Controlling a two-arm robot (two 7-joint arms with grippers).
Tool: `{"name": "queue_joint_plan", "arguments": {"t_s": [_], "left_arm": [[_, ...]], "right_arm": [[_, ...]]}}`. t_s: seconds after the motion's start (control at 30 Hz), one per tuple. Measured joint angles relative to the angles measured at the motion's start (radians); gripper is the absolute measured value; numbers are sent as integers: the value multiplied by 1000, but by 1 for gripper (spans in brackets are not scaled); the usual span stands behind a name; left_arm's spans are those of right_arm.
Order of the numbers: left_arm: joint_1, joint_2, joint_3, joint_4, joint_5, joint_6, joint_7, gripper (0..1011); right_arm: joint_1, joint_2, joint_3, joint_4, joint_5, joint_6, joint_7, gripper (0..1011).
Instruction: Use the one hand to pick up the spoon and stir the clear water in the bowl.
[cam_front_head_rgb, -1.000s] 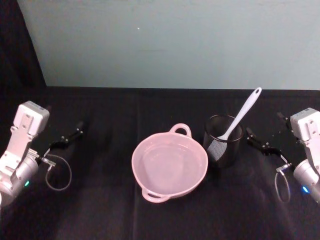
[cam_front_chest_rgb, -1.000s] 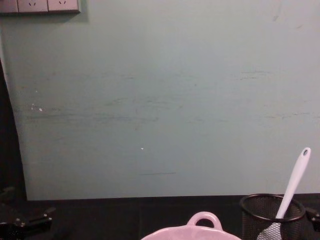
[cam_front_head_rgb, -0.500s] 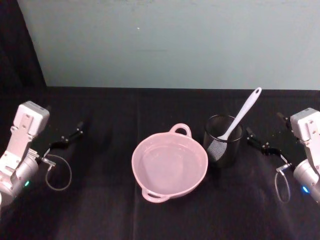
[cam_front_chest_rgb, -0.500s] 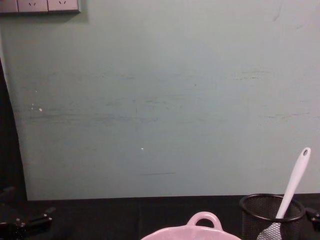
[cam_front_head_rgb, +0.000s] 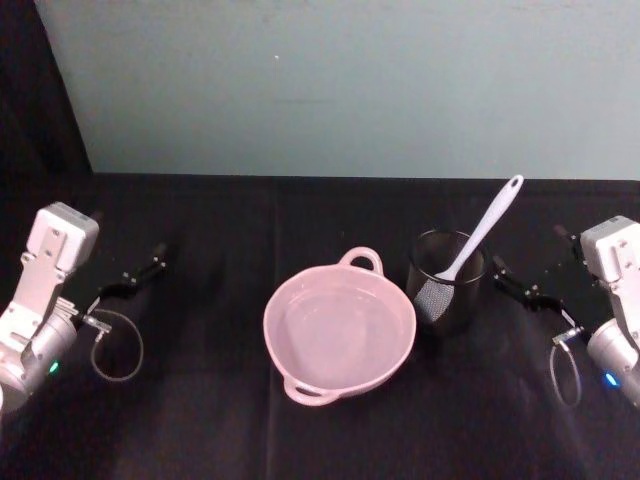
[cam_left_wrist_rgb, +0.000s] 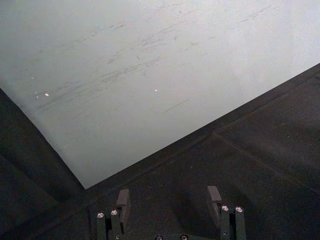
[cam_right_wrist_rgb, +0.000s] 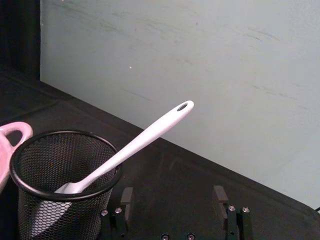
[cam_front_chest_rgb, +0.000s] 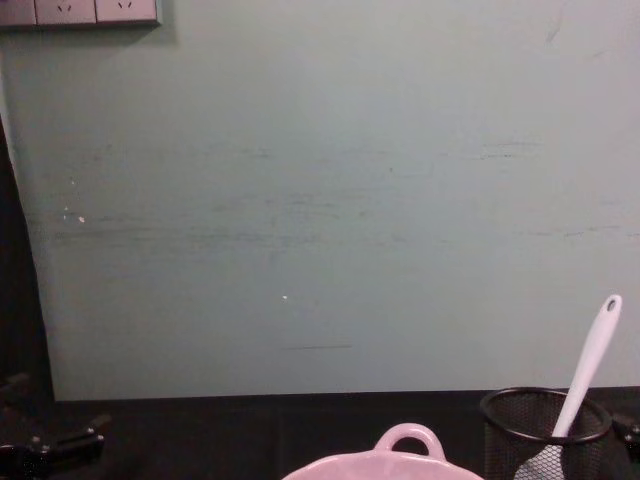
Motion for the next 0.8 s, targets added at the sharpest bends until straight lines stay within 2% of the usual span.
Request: {"name": "queue_joint_plan", "arguments": {"t_s": [0.17, 0.27, 0.4, 0.43, 0.5, 0.53, 0.63, 0.67, 0.73, 0.77, 0.8], "left_arm": [[0, 0, 0, 0, 0, 0, 0, 1005], [0, 0, 0, 0, 0, 0, 0, 1005], [0, 0, 0, 0, 0, 0, 0, 1005], [0, 0, 0, 0, 0, 0, 0, 1005], [0, 0, 0, 0, 0, 0, 0, 1005], [0, 0, 0, 0, 0, 0, 0, 1005], [0, 0, 0, 0, 0, 0, 0, 1005], [0, 0, 0, 0, 0, 0, 0, 1005], [0, 0, 0, 0, 0, 0, 0, 1005], [0, 0, 0, 0, 0, 0, 0, 1005], [0, 0, 0, 0, 0, 0, 0, 1005]], "right_arm": [[-39, 15, 34, -45, 16, 12, 6, 1003], [-76, 27, 63, -86, 47, 28, 16, 1003], [-122, 35, 108, -138, 110, 46, 38, 1003], [-134, 33, 125, -153, 142, 52, 52, 1003], [-143, 27, 141, -167, 175, 61, 68, 1003], [-147, 17, 156, -176, 213, 72, 86, 1003], [-147, -4, 175, -183, 272, 90, 117, 1003], [-143, -21, 186, -183, 311, 103, 139, 1002], [-135, -40, 197, -179, 354, 121, 160, 1003], [-123, -63, 210, -167, 405, 145, 184, 1003], [-116, -75, 216, -159, 429, 158, 194, 1003]]}}
